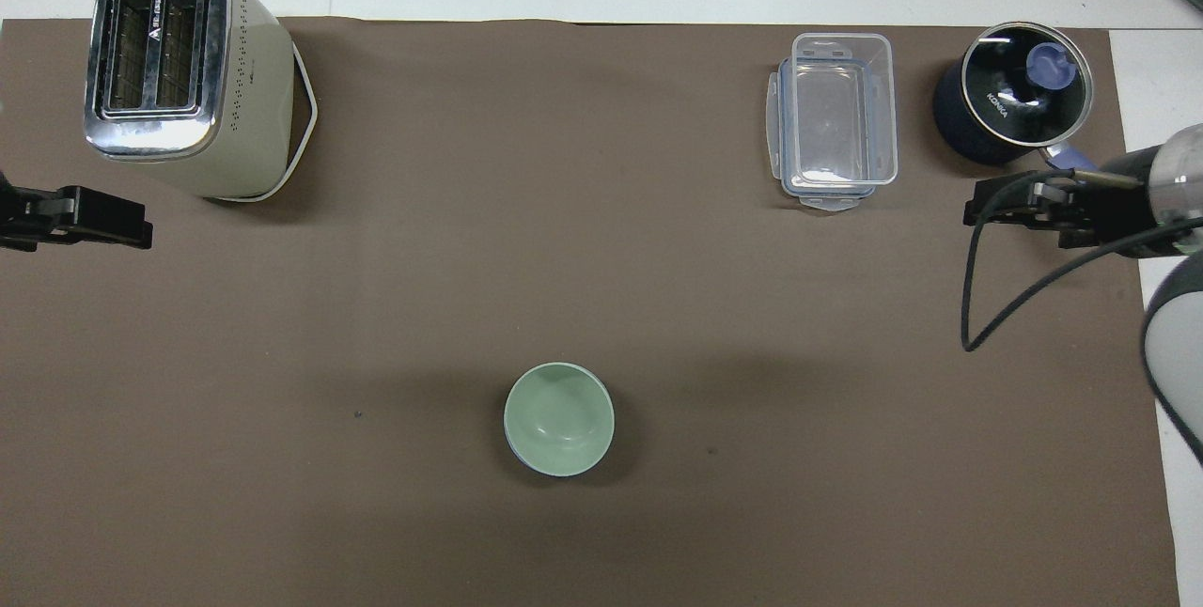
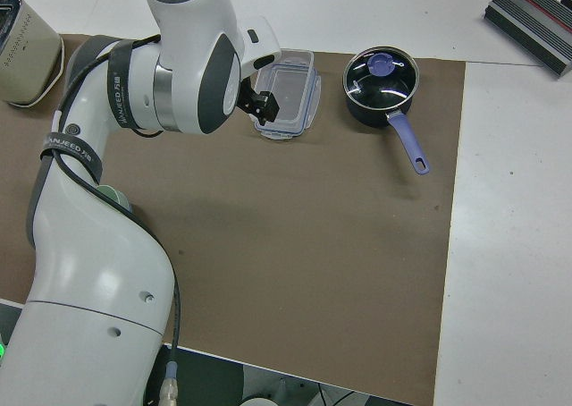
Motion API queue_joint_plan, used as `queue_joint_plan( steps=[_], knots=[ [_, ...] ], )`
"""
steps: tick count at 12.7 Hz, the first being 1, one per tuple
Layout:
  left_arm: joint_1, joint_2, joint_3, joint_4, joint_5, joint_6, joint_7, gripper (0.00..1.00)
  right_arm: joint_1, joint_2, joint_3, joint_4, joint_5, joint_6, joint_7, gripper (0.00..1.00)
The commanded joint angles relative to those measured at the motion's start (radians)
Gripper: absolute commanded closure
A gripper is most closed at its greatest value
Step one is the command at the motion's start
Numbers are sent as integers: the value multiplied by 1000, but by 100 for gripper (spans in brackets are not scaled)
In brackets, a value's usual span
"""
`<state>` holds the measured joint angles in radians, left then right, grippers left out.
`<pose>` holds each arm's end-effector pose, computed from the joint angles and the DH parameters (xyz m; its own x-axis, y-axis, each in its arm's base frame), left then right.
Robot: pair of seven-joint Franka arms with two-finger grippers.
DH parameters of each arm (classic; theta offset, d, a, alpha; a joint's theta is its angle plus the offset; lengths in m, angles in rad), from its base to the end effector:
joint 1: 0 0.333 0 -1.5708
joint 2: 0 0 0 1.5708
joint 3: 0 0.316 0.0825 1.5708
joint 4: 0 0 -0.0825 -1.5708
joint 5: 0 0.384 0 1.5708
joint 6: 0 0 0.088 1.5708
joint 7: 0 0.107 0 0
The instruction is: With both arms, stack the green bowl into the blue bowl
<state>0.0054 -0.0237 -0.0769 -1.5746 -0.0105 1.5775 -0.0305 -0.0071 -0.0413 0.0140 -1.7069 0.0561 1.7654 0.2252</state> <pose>0.5466 -0.0408 0.6363 0.9988 -0.0409 0.0262 -0.0412 -0.9991 0.0095 0.5577 0.0089 0.6003 0.9703 -0.2268 0.0845 -0.2207 -0.9724 -0.0760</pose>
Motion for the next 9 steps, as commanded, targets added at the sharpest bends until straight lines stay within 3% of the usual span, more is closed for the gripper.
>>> queue_joint_plan(
  steps=[1, 4, 9],
  knots=[
    [10, -4, -9, 15, 20, -21, -2, 0, -14, 20, 17, 84, -79, -85, -4, 0],
    [10, -4, -9, 15, 20, -20, -2, 0, -10, 57, 18, 166, -97, -184, 5, 0],
    [10, -4, -9, 15, 20, -21, -2, 0, 4, 80, 20, 205, -94, -219, 19, 0]
  ],
)
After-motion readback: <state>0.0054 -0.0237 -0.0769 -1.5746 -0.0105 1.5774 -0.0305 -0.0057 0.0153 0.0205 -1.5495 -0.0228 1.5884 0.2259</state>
